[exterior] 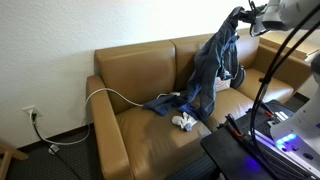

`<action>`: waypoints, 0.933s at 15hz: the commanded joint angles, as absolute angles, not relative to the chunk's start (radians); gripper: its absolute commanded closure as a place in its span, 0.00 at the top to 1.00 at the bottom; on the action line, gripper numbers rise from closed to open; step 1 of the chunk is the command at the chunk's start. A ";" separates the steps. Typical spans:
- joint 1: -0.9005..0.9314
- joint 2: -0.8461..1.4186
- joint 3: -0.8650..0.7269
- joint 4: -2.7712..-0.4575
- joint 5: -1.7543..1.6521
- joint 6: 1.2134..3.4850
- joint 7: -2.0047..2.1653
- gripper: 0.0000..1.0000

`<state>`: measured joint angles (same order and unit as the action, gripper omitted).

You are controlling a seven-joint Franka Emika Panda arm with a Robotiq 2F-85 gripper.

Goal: Put the pair of jeans on the arm rest

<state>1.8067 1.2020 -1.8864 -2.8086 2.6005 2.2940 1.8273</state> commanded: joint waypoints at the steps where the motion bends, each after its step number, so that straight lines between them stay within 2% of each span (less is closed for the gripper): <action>1: 1.725 1.077 -1.993 -2.806 2.600 2.333 1.804 0.06; 4: 1.702 1.071 -2.102 -2.808 2.600 2.408 1.828 0.06; 8: 1.812 1.216 -2.225 -2.802 2.598 2.631 1.808 0.06; 14: 1.976 1.446 -2.226 -2.780 2.600 3.029 1.777 0.06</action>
<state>1.9136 1.3118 -2.2116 -2.7803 2.5970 2.9034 1.8022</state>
